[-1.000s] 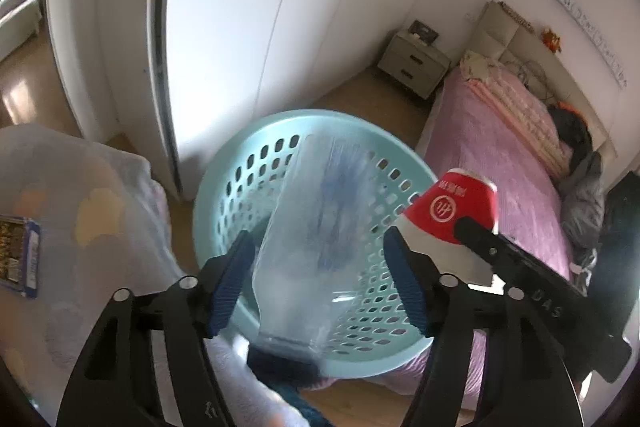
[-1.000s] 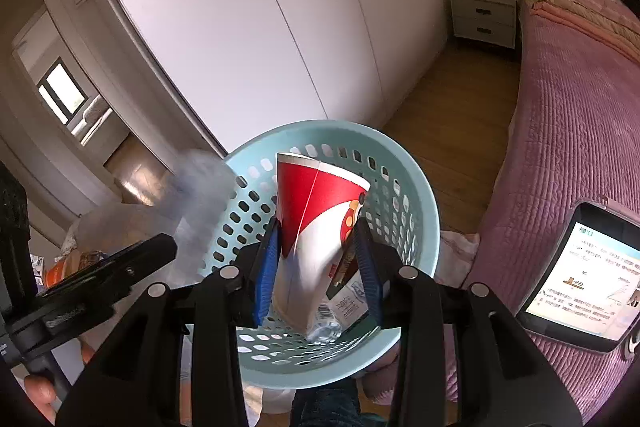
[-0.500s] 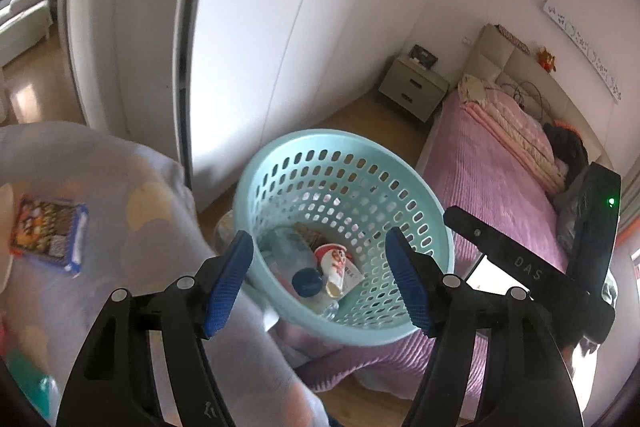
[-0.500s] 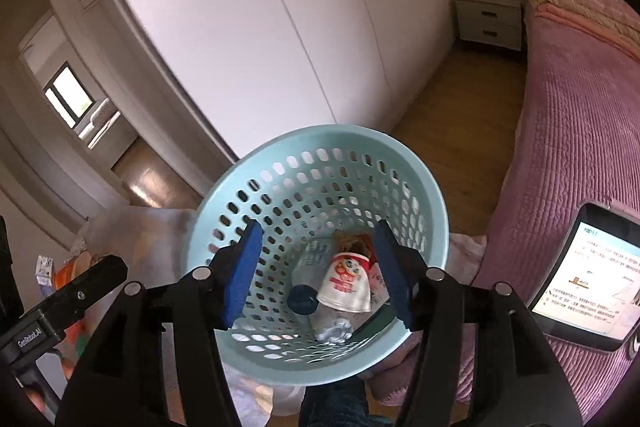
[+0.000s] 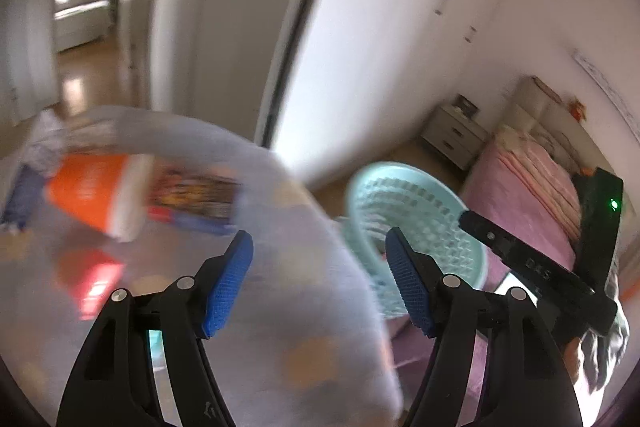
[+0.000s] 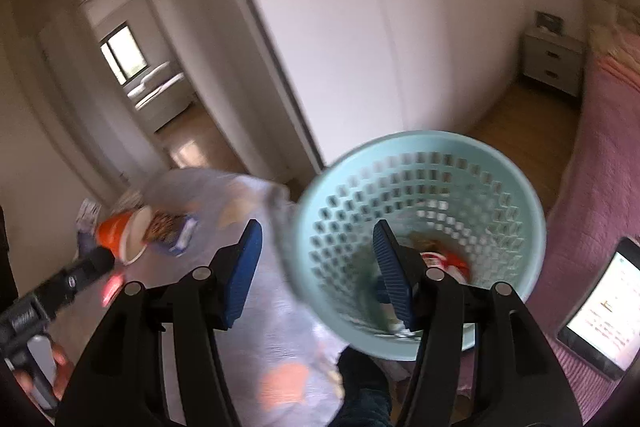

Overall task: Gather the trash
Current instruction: 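Grasp the pink packet with the left tool while the right tool grasps the green packet, then carry both packets over the teal basket and open both tools to drop them, then grasp the white milk carton on the table with the left tool, then grasp the card-game box with the right tool while the left tool holds the carton, then carry the carton and box over the teal basket and open both tools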

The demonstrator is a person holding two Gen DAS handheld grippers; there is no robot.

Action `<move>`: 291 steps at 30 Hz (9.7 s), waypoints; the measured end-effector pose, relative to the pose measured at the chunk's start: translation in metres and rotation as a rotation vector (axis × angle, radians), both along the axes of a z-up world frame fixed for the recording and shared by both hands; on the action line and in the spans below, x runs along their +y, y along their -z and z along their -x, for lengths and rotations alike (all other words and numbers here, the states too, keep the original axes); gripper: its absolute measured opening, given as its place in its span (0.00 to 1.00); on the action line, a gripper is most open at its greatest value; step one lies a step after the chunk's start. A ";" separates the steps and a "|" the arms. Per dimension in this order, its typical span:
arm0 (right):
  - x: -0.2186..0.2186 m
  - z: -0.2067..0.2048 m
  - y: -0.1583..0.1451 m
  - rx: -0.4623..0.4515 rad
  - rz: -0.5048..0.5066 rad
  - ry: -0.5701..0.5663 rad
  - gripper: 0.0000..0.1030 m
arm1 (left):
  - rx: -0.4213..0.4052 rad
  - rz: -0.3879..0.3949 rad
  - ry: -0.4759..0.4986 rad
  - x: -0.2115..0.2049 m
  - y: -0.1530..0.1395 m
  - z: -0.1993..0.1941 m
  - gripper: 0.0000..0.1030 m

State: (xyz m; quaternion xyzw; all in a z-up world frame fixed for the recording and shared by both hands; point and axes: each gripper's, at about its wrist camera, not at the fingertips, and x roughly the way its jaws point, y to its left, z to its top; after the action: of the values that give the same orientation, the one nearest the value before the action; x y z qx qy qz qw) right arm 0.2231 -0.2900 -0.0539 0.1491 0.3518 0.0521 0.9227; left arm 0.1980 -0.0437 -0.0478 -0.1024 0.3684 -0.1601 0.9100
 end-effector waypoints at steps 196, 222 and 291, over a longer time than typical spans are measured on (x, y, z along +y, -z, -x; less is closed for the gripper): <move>0.186 -0.037 0.060 0.056 0.117 -0.370 0.65 | 0.025 0.149 -0.180 0.280 0.017 -0.054 0.71; 0.194 -0.022 0.055 -0.017 0.209 -0.320 0.72 | 0.107 0.012 -0.088 0.215 0.043 0.000 0.74; -0.061 -0.006 -0.033 -0.016 0.105 0.107 0.64 | -0.191 -0.017 0.150 -0.062 -0.020 -0.019 0.51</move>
State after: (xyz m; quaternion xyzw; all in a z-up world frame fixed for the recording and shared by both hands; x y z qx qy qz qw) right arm 0.2290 -0.3512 -0.0210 0.1187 0.3381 -0.0147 0.9335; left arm 0.2175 -0.1059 -0.0277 -0.0511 0.2879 -0.2334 0.9274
